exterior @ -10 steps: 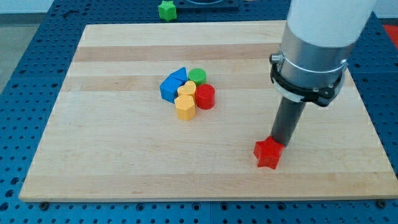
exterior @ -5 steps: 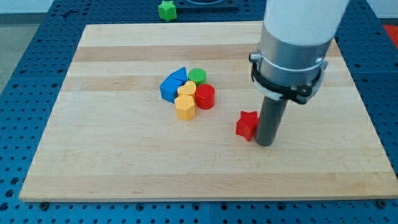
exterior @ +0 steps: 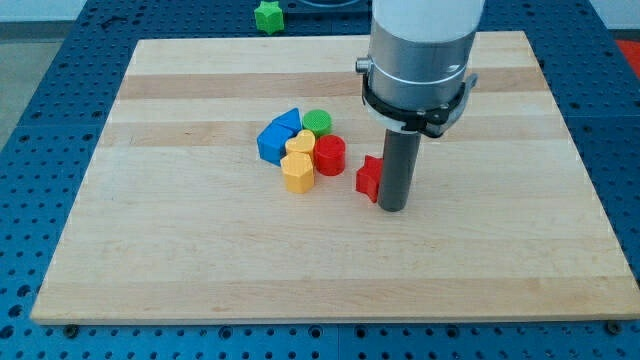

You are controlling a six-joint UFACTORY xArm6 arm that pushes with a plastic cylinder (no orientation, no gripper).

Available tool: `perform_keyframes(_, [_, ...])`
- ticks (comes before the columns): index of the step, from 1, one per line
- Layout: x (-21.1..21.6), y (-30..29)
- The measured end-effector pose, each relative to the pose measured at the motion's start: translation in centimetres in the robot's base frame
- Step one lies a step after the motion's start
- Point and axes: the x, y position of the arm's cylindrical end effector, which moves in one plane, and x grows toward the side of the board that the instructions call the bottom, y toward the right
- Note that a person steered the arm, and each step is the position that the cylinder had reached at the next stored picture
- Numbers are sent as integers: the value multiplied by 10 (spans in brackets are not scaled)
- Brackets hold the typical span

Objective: Move red star to the right of red circle

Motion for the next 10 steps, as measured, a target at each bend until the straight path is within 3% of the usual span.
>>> perform_keyframes(6, [-33,-44])
perform_keyframes(10, [-53,18])
